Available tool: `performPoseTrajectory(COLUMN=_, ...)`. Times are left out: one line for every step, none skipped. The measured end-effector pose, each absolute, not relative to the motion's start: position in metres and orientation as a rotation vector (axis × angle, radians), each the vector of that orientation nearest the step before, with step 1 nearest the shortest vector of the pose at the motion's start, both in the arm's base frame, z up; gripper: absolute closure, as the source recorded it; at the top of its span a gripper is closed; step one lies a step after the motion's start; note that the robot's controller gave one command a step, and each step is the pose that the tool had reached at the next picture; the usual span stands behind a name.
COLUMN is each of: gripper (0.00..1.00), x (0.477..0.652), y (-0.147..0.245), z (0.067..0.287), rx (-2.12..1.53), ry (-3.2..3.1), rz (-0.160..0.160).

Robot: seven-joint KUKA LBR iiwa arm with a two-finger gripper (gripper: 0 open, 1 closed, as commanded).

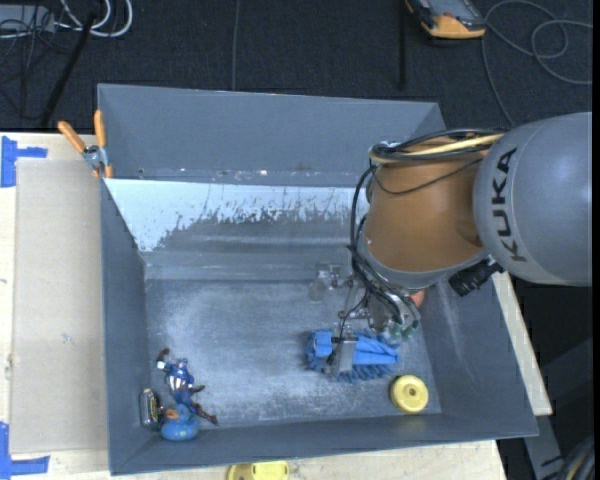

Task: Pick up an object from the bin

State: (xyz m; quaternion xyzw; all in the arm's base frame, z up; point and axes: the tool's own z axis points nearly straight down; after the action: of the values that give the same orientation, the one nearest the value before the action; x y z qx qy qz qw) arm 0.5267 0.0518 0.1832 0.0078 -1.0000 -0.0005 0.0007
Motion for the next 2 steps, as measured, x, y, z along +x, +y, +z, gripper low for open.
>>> performPoseTrajectory(gripper=0.00, x=0.5110, y=0.0195, z=0.1358, rx=-0.076, ry=-3.143, rz=-0.001)
performPoseTrajectory(gripper=1.00, x=0.5162, y=0.0188, z=0.1358, rx=-0.335, ry=-3.122, rz=-0.001)
